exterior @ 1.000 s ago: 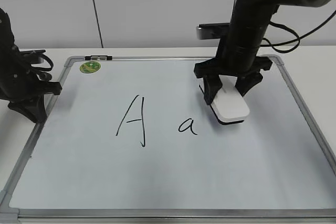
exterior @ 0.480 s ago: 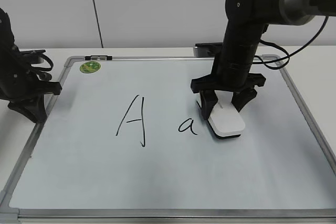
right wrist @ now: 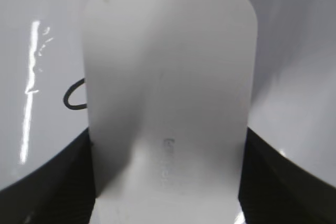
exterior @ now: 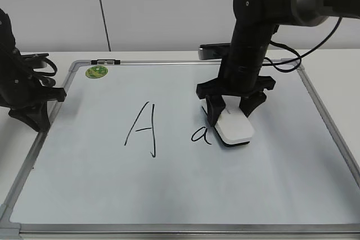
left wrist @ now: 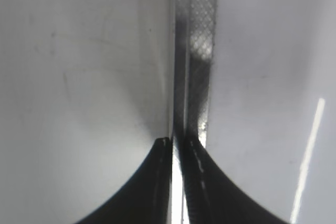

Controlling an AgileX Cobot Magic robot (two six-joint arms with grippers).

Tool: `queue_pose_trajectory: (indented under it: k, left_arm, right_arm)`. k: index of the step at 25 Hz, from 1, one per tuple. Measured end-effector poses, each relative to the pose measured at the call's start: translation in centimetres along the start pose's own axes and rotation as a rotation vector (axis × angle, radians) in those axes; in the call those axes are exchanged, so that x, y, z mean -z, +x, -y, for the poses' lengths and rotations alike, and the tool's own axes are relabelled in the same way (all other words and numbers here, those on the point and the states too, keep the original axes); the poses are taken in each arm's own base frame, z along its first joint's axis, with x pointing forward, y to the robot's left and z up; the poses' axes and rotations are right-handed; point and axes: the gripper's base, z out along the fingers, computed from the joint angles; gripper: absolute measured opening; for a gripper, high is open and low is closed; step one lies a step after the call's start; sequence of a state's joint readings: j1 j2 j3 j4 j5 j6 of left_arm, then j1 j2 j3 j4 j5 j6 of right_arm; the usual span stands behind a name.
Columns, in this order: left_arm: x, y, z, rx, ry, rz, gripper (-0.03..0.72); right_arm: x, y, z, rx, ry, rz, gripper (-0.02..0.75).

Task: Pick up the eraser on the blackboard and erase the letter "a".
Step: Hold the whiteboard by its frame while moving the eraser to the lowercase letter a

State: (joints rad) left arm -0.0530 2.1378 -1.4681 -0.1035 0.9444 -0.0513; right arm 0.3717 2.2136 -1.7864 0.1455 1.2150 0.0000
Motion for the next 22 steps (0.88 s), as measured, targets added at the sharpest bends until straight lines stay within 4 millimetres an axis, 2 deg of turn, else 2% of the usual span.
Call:
queue_pose_trajectory:
  k: [4,10,18,22]
  left_arm:
    - [0.0,0.0,0.0,0.0,0.0,0.0,0.055]
    - [0.0,0.0,0.0,0.001,0.001,0.0,0.055]
    - [0.0,0.0,0.0,0.001,0.001,0.0,0.055]
    - [0.0,0.0,0.0,0.001,0.001,0.0,0.055]
  right_arm:
    - [0.3,-0.2,-0.7,0.025,-0.003,0.015,0.525]
    - [-1.8,-0.4,-0.8,0.024,-0.007,-0.031,0.525]
    - [-2.4,-0.6,-0.9,0.02,-0.021,-0.047,0.525]
    - [-2.6,-0.6,-1.6,0.037,-0.021,-0.051,0.525]
